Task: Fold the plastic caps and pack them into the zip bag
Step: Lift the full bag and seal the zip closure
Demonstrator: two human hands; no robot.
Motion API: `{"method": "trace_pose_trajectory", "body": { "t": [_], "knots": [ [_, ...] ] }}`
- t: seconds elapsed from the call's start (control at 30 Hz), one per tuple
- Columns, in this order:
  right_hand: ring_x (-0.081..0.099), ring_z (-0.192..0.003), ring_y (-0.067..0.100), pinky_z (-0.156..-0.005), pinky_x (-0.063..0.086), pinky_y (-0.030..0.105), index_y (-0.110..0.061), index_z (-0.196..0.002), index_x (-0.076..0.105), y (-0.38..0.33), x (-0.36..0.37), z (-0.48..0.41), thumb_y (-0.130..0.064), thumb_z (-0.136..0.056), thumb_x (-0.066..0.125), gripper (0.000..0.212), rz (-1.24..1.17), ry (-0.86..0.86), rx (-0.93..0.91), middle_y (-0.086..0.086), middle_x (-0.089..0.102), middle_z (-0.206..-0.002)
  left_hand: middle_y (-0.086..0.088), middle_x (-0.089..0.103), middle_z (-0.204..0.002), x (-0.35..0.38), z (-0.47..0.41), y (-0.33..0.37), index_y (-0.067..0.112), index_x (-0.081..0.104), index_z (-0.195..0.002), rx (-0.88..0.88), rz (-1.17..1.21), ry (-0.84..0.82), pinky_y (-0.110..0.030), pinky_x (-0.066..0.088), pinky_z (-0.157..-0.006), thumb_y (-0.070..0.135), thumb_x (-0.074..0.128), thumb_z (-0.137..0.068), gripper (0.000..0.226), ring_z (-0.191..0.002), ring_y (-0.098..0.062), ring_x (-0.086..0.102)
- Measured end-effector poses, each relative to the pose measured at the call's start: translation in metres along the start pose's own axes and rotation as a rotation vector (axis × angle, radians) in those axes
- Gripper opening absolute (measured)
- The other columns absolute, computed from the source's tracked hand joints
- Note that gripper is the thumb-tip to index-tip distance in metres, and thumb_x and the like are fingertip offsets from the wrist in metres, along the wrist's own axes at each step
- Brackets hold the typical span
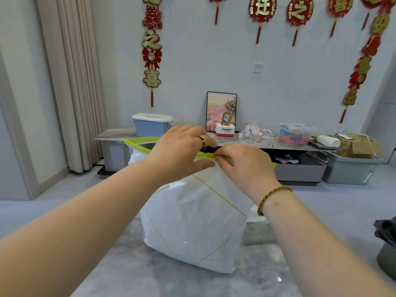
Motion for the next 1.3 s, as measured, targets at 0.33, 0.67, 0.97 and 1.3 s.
{"method": "trace_pose_trajectory", "body": {
  "t": [0.33,0.67,0.97,1.3],
  "knots": [
    [0.057,-0.042,0.017,-0.046,0.035,0.017,-0.021,-0.055,0.065,-0.01,-0.01,0.013,-0.024,-0.065,0.062,0.011,0.042,0.31,-0.17,-0.007,0.059,-0.046,0.01,0.067,-0.061,-0.006,0.014,-0.002,0.021,0.071,-0.062,0.148,-0.114,0.046,-0.027,0.03,-0.077,0.036,0.041,-0.077,0.037,-0.057,-0.012,0.063],
    [0.059,-0.045,0.018,-0.049,0.045,0.024,-0.02,-0.057,0.066,0.014,-0.015,0.032,-0.03,-0.075,0.043,0.031,0.021,0.329,-0.186,-0.007,0.062,-0.05,-0.002,0.07,-0.063,-0.025,0.073,-0.093,0.011,0.074,-0.066,-0.112,-0.183,0.009,-0.028,0.044,-0.07,0.024,0.064,-0.072,0.017,-0.053,-0.023,0.065],
    [0.058,-0.041,0.015,-0.048,0.041,0.014,-0.021,-0.057,0.068,0.002,-0.025,0.043,-0.029,-0.074,0.044,0.03,0.029,0.432,-0.197,-0.008,0.064,-0.051,-0.01,0.072,-0.092,-0.023,0.104,-0.107,0.011,0.075,-0.093,-0.402,-0.102,-0.064,-0.032,0.041,-0.069,0.021,0.063,-0.085,0.018,-0.085,-0.031,0.062],
    [0.059,-0.082,0.005,-0.078,0.043,0.02,-0.025,-0.086,0.061,0.042,0.019,0.077,-0.029,-0.092,0.048,0.015,-0.923,-0.436,0.405,-0.007,0.066,-0.094,-0.014,0.057,-0.096,0.025,0.189,-0.111,0.011,0.056,-0.089,-1.359,1.166,-0.123,-0.037,0.054,-0.059,0.05,0.036,-0.092,0.044,-0.068,-0.02,0.062]
  ]
}}
Point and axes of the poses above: each hand's wrist, its own z-axis away from the middle knuckle, its own x-axis out of the palm, y = z × x, the point moved 9 cm from there along -z, towards the middle knuckle
